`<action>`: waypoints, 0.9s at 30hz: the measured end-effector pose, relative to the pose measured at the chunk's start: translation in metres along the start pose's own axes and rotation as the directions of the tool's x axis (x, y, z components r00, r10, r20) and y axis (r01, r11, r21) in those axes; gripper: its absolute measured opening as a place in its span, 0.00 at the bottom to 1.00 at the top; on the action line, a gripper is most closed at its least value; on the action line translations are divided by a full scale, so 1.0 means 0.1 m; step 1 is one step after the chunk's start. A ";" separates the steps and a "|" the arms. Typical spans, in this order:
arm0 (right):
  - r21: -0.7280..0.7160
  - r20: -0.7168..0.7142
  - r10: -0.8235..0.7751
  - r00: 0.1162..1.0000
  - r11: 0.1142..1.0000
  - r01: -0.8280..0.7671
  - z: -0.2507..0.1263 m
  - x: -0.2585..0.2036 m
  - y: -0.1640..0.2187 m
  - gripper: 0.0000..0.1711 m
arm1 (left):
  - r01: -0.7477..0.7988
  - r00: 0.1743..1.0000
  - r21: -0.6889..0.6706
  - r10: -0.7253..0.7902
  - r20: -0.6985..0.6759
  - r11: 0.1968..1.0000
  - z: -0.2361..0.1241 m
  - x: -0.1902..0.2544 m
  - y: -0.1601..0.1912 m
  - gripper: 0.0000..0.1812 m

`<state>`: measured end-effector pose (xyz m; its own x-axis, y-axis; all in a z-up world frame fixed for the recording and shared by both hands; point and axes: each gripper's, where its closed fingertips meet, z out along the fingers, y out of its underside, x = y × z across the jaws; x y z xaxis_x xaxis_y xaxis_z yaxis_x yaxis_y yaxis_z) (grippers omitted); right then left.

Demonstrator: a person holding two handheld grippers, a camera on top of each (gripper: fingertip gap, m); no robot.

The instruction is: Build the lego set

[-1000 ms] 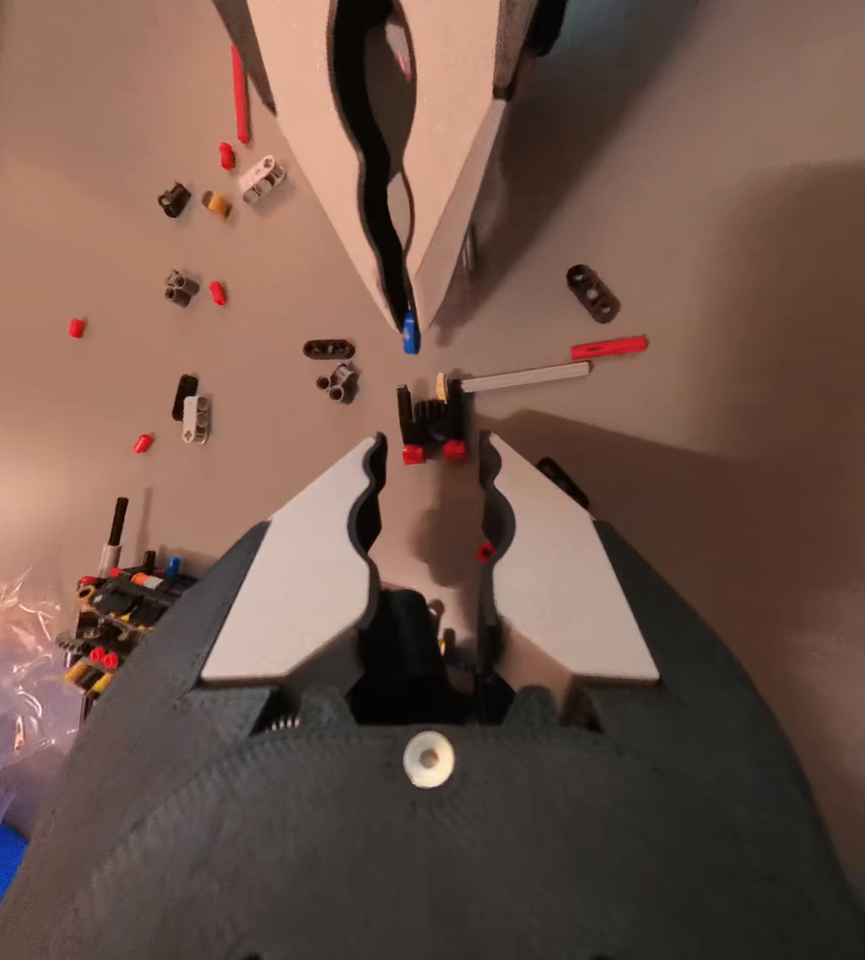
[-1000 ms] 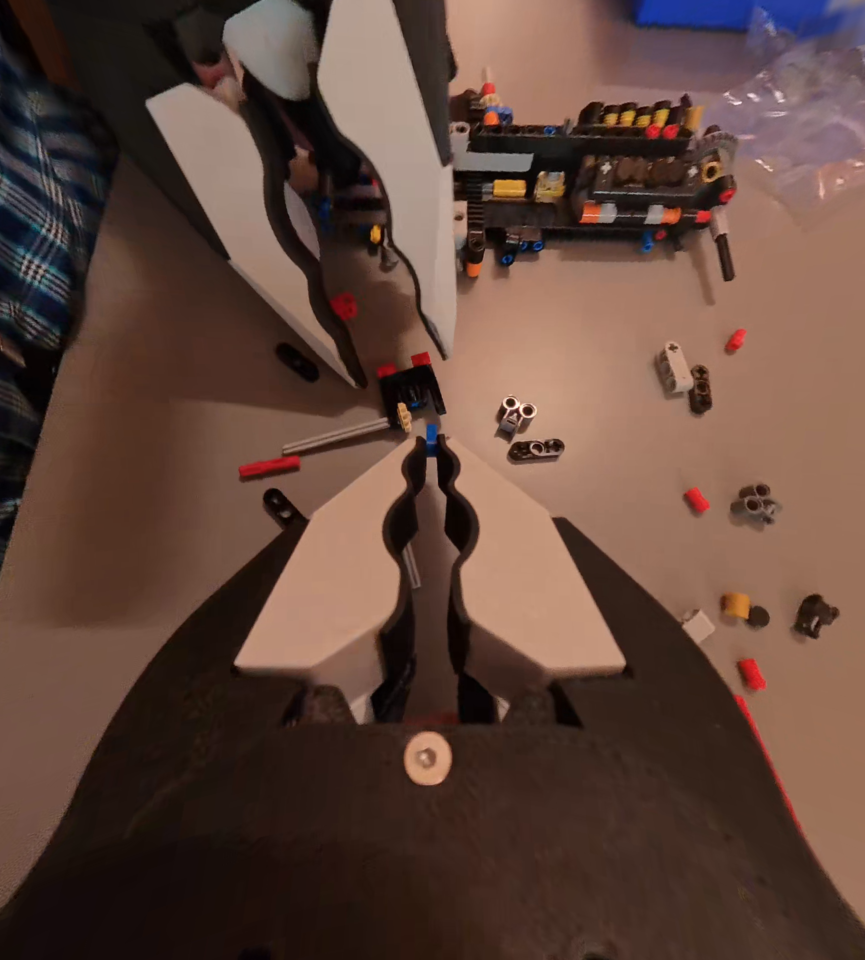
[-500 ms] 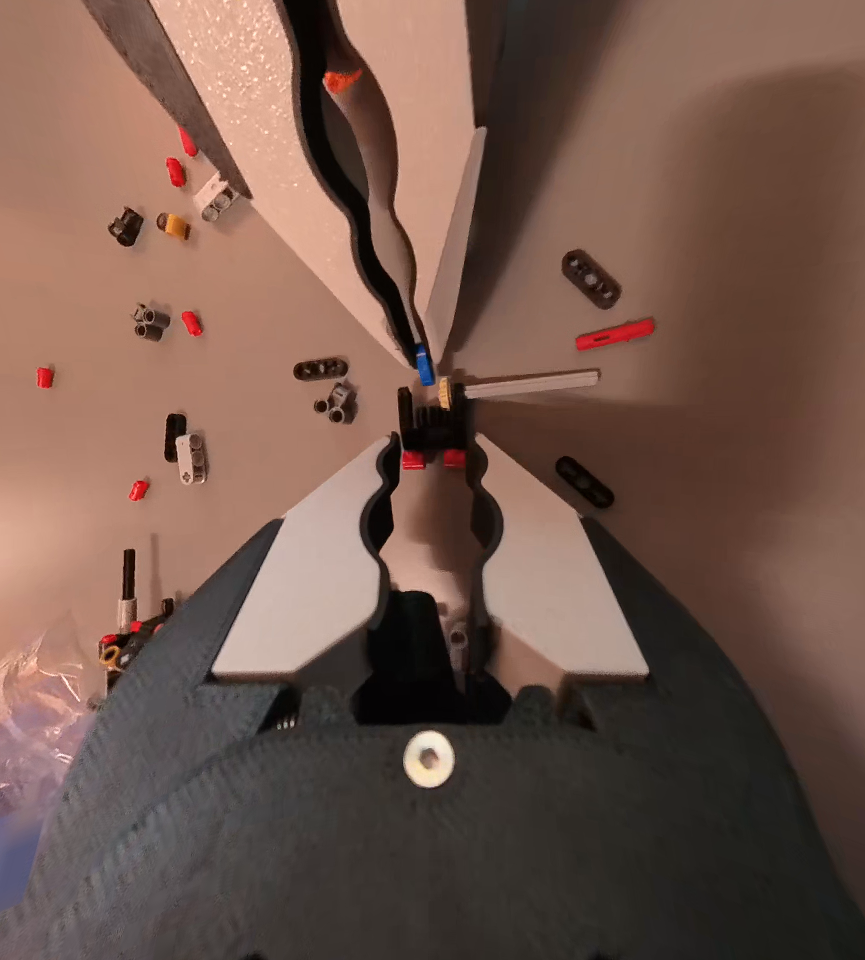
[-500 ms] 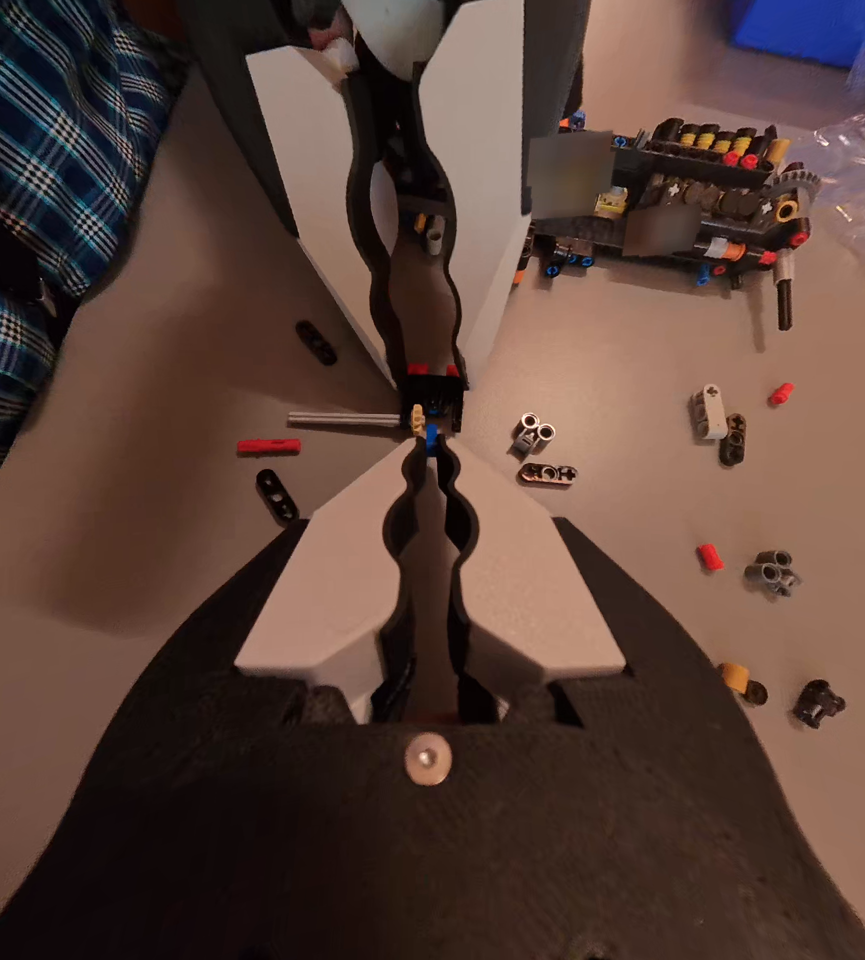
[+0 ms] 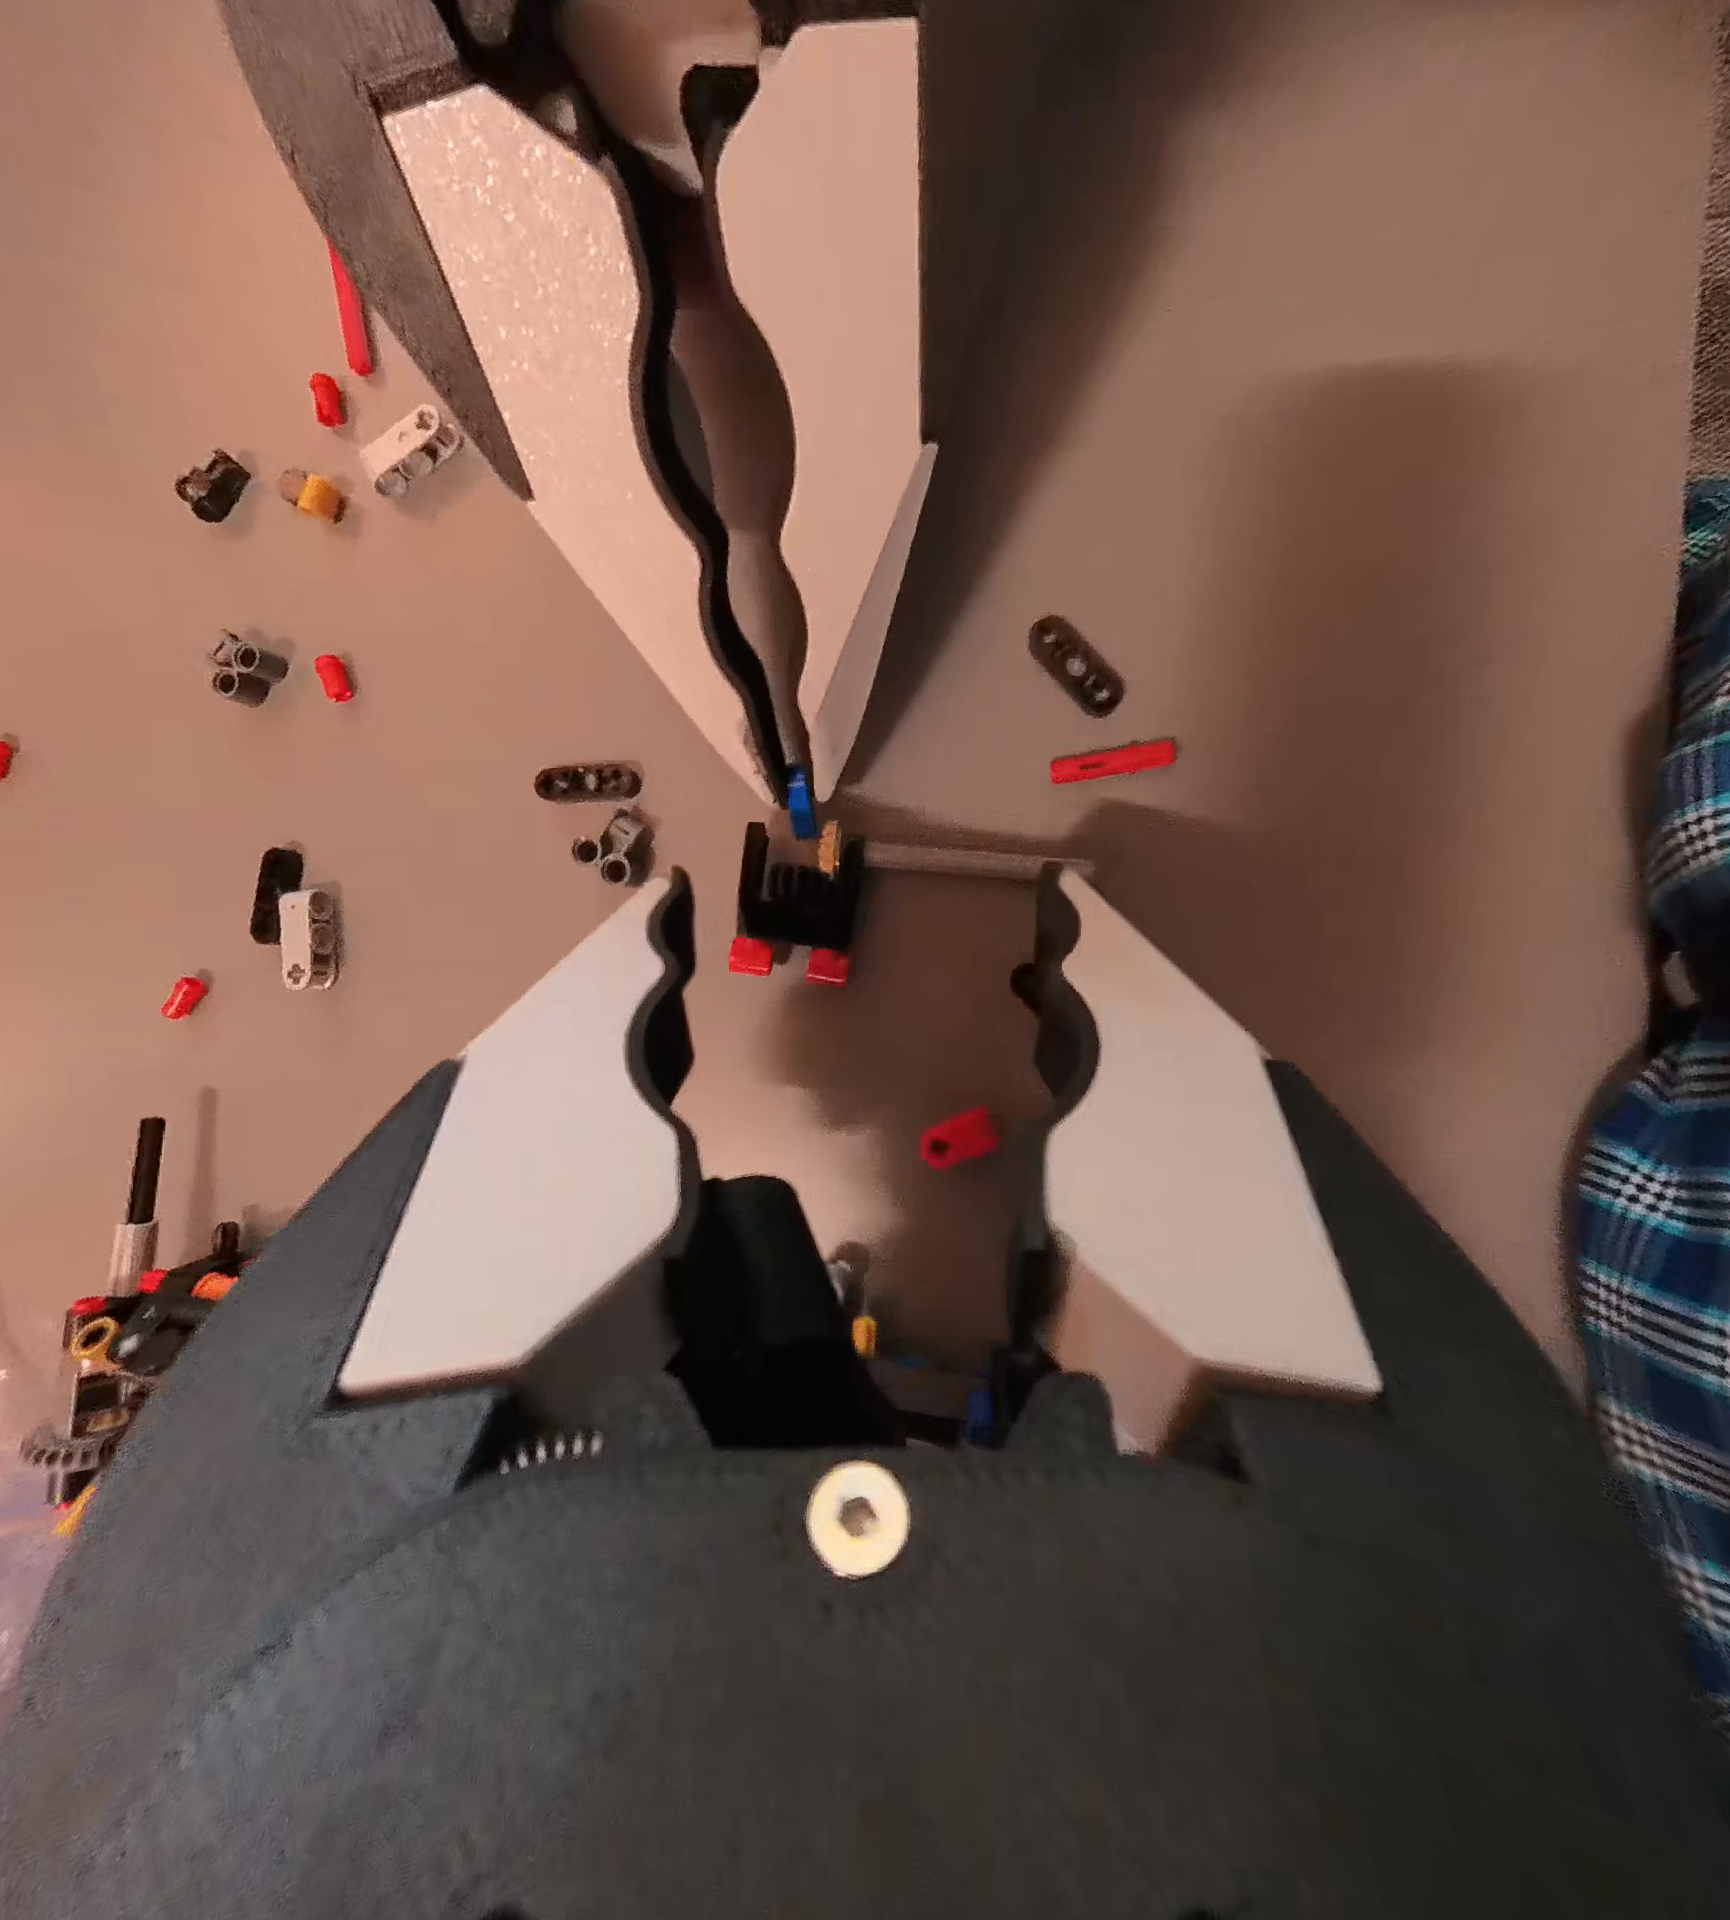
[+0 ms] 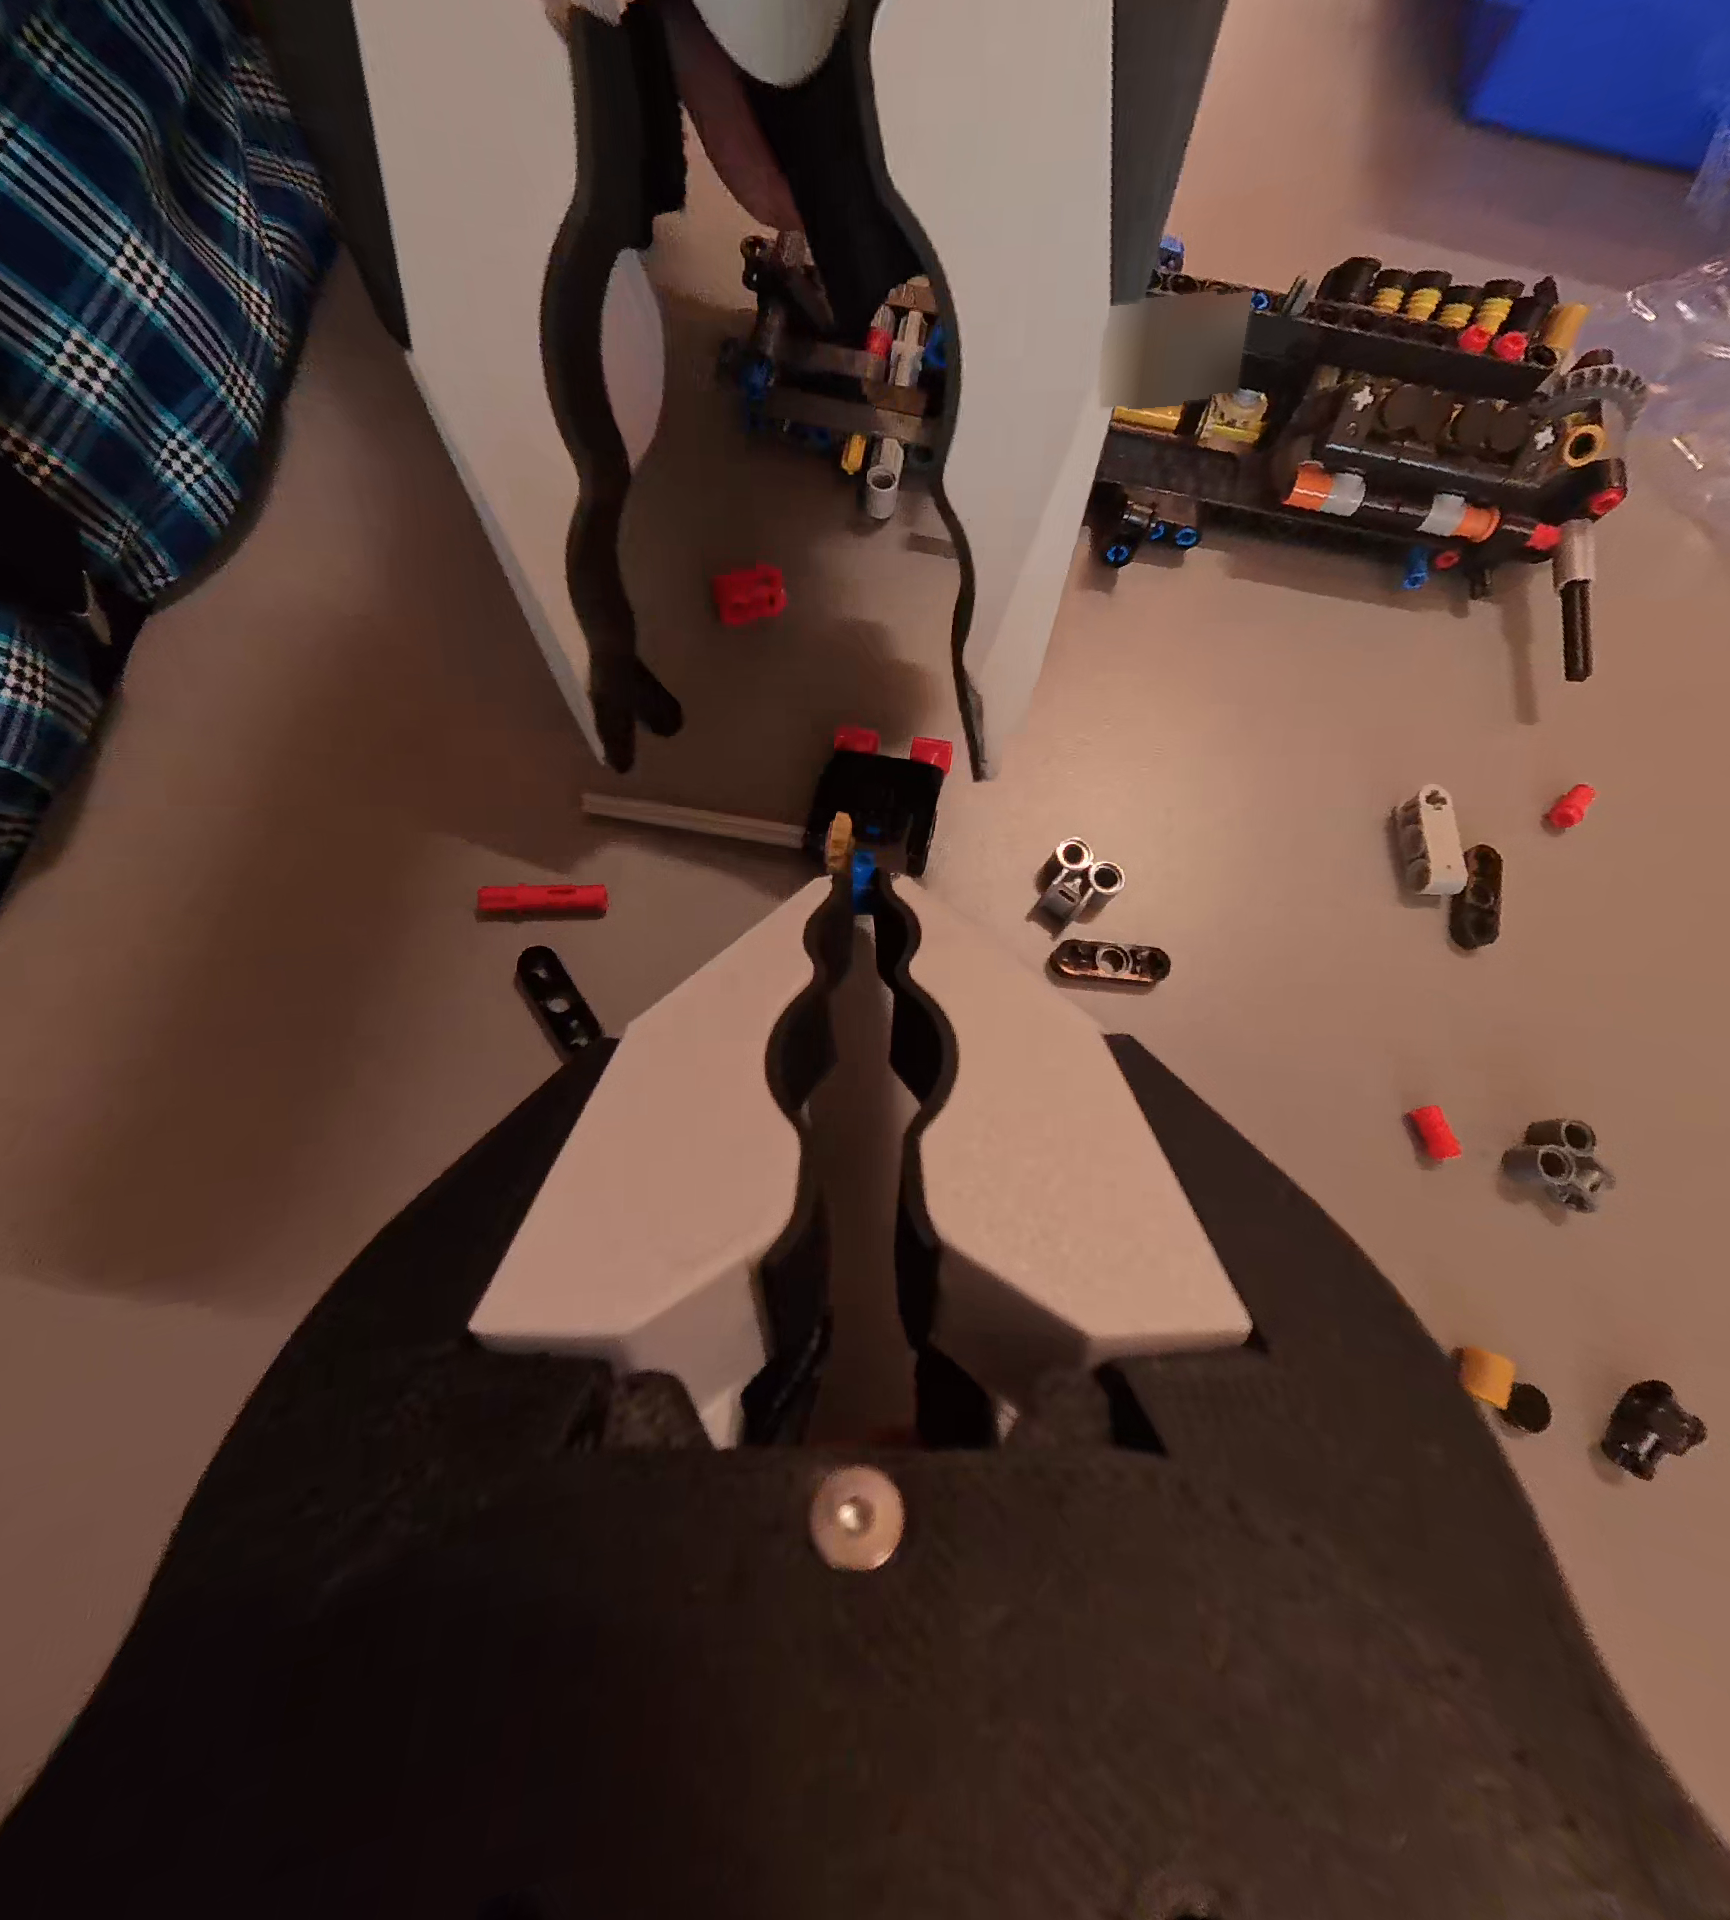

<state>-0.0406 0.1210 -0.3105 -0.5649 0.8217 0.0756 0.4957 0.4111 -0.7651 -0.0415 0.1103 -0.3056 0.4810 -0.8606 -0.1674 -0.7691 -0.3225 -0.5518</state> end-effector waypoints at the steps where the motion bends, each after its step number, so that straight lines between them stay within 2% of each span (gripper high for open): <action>1: 0.002 -0.004 0.001 1.000 1.000 -0.001 0.00 0.00 0.00 0.01 | -0.001 1.000 -0.009 0.001 0.004 1.000 0.01 0.00 0.01 0.38; 7: -0.001 -0.018 -0.007 1.000 1.000 0.007 0.01 0.00 -0.02 0.00 | 0.012 1.000 -0.036 -0.013 -0.025 0.999 0.09 0.09 0.05 0.43; 27: -0.003 -0.035 0.024 0.999 1.000 -0.024 0.04 -0.01 -0.03 0.01 | 0.055 0.997 -0.014 -0.056 -0.050 0.998 0.12 0.09 0.06 0.40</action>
<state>-0.0438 0.1174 -0.3107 -0.5296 0.8445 0.0794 0.5108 0.3923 -0.7650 -0.0369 0.1057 -0.3204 0.5012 -0.8601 -0.0953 -0.7474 -0.3748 -0.5485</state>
